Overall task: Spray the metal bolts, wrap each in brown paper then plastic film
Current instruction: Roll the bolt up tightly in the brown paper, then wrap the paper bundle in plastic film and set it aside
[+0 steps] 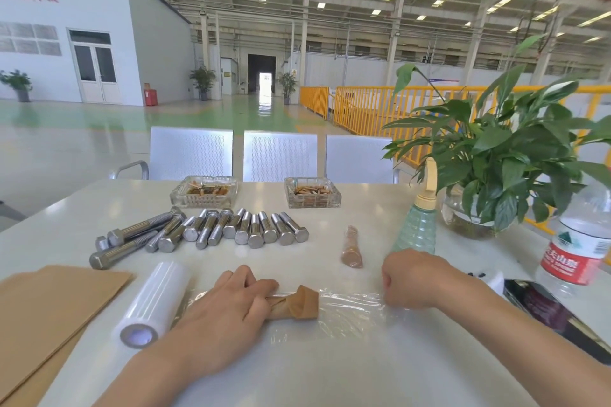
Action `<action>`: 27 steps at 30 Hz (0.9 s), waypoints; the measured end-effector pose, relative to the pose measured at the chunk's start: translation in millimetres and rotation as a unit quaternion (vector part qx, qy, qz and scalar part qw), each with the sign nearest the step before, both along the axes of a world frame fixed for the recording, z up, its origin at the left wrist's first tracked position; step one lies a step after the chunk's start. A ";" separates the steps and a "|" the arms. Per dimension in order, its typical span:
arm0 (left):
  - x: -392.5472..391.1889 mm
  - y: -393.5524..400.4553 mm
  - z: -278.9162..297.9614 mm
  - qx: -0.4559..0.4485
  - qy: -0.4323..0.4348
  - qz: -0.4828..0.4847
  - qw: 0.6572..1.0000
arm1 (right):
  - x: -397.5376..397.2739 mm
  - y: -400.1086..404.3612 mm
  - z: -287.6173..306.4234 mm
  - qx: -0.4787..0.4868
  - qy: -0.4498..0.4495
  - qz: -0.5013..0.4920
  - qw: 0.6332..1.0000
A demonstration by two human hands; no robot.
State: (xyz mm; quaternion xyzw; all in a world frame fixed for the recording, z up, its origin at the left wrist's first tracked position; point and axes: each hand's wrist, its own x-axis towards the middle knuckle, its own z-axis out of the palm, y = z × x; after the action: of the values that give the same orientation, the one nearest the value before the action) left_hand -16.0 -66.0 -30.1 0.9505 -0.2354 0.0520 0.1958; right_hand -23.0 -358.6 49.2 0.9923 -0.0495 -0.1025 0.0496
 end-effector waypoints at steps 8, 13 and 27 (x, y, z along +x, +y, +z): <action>-8.2 4.8 4.0 -0.174 -0.016 0.027 0.984 | -5.5 -16.0 30.0 0.091 0.097 -0.015 0.991; -9.8 2.8 6.9 -0.193 -0.026 0.058 0.979 | -10.1 -27.7 28.5 0.279 0.062 -0.006 0.958; -16.3 2.3 13.7 -0.194 -0.012 0.076 0.978 | -12.5 -30.3 -21.9 0.697 -0.106 -0.204 0.680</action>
State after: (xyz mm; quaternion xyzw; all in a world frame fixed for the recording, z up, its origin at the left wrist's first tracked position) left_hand -32.3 -63.7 -16.4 0.9090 -0.1501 0.1228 0.3688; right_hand -35.5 -388.9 27.3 0.7097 -0.1696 -0.0092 -0.6837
